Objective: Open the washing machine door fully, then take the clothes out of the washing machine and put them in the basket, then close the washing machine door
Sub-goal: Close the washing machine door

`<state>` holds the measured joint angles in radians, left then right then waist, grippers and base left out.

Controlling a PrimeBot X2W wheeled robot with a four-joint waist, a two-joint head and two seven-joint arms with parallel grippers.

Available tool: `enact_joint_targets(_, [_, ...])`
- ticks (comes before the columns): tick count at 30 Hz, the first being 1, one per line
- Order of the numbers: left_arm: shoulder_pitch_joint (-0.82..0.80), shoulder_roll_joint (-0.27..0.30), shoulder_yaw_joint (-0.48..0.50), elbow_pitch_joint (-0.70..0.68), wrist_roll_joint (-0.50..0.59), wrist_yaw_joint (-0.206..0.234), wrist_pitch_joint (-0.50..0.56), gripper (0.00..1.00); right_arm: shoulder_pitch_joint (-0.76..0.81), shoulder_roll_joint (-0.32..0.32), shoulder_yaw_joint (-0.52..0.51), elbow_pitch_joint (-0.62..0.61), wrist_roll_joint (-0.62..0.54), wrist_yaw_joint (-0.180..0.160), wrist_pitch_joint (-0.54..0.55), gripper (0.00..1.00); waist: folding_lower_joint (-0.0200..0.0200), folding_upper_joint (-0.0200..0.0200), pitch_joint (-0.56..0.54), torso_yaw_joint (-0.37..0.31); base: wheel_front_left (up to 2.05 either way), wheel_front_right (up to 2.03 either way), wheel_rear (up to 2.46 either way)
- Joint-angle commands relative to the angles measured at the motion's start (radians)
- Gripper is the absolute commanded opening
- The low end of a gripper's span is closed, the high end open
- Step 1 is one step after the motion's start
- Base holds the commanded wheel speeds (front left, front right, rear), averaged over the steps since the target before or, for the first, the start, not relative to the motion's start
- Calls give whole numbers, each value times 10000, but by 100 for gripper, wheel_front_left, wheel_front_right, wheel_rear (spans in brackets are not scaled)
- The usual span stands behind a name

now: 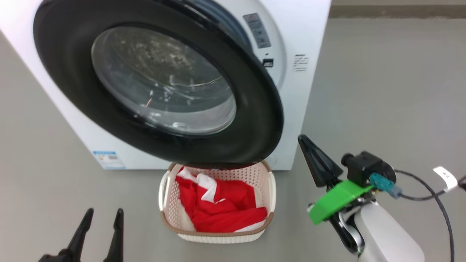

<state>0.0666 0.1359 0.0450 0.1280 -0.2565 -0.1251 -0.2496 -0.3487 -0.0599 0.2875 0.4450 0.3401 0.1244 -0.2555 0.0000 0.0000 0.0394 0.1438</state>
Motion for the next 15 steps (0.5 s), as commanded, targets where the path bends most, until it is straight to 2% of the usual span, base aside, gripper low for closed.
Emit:
enact_joint_targets(1, [-586,91,268,-264,-25,-55,-122,100,-562,12,358,-69,182,63,-63,0,0,0,471,493,0,0,0])
enact_joint_targets(9, [-1067,-29,-5,-346,-68,-55,-122,100,-2086,-159,1350,976,636,63,-63,0,0,0,1109,1159,0,0,0])
enact_joint_targets(15, [-1307,-136,-150,-434,-92,-55,-122,100,-3069,-493,1681,1547,859,63,-63,0,0,0,1524,1423,0,0,0])
